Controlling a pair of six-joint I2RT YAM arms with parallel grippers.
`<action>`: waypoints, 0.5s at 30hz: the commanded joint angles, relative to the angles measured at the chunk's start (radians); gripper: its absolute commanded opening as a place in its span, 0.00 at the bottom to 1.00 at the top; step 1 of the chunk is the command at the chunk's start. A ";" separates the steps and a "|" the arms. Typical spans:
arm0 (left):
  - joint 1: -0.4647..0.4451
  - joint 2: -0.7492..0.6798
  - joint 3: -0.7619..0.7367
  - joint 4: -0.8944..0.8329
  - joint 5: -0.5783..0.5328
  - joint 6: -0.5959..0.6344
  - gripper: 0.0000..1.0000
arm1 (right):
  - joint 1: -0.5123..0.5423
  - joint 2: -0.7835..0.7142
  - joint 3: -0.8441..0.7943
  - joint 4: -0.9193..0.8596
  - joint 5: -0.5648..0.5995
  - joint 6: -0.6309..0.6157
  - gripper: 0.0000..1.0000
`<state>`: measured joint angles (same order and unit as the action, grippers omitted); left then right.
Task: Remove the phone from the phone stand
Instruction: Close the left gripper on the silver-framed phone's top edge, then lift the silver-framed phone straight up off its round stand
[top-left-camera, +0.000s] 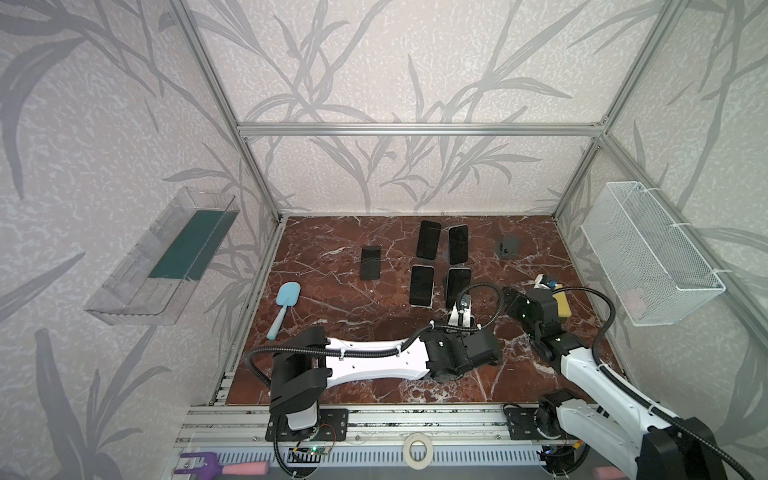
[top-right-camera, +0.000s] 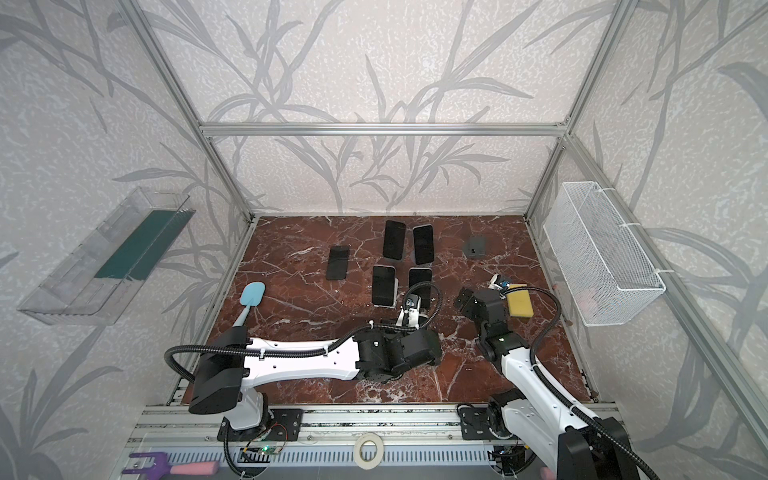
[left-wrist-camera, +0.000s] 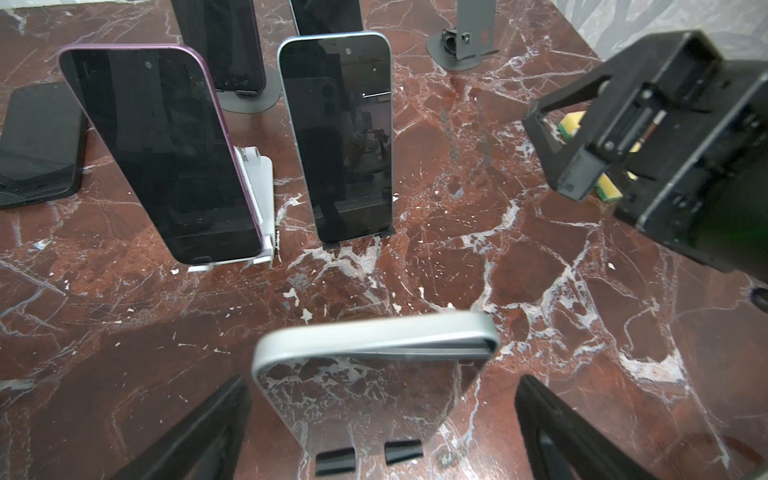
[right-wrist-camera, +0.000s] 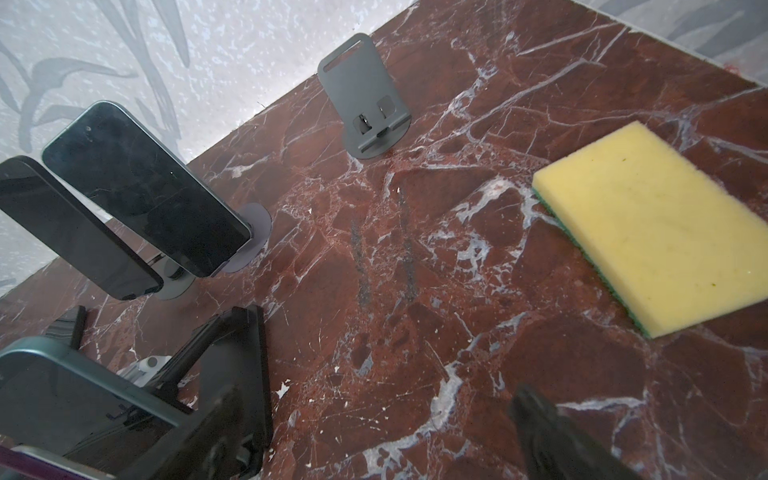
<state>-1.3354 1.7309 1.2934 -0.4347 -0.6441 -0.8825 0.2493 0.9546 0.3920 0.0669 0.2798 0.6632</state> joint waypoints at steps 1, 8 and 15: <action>0.013 0.019 -0.002 -0.016 -0.016 0.013 0.99 | -0.004 0.014 0.022 0.036 0.005 0.005 0.99; 0.024 0.042 -0.003 0.002 0.016 0.028 0.99 | -0.004 0.036 0.021 0.051 0.001 0.007 0.99; 0.033 0.064 0.015 0.005 0.020 0.054 0.99 | -0.004 0.057 0.022 0.060 -0.004 0.012 0.99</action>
<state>-1.3106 1.7824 1.2930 -0.4328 -0.6075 -0.8406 0.2489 1.0058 0.3920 0.1047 0.2771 0.6651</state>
